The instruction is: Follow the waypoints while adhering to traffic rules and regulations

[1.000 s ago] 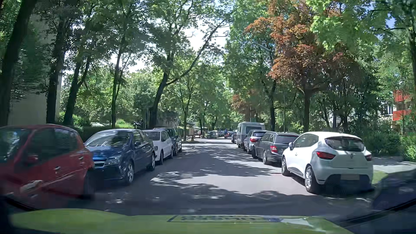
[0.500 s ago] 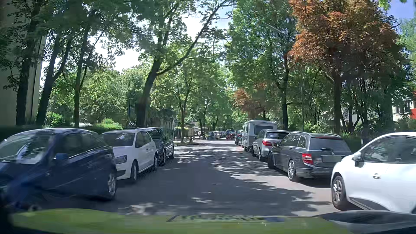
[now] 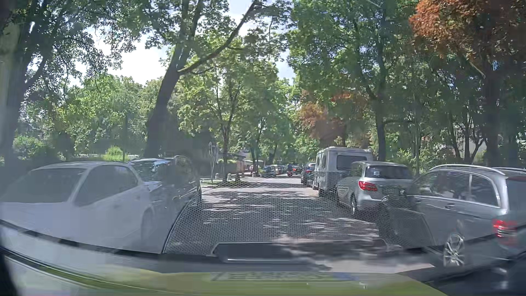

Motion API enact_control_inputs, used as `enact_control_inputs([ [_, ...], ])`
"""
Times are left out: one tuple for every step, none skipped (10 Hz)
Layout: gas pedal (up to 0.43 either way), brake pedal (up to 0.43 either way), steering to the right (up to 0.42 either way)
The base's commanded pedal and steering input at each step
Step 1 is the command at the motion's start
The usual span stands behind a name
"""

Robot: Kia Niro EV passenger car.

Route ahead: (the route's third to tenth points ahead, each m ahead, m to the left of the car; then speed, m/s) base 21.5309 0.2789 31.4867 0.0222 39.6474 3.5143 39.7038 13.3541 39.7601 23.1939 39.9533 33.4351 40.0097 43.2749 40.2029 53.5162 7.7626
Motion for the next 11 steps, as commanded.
enact_control_inputs([
  [0.000, 0.177, 0.003],
  [0.000, 0.177, 0.003],
  [0.000, 0.171, 0.004],
  [0.000, 0.165, 0.005],
  [0.000, 0.104, 0.005],
  [0.000, 0.085, 0.005],
  [0.000, 0.085, 0.004],
  [0.000, 0.085, 0.005],
  [0.000, 0.085, 0.004],
  [0.000, 0.085, 0.005],
  [0.000, 0.079, 0.004],
])
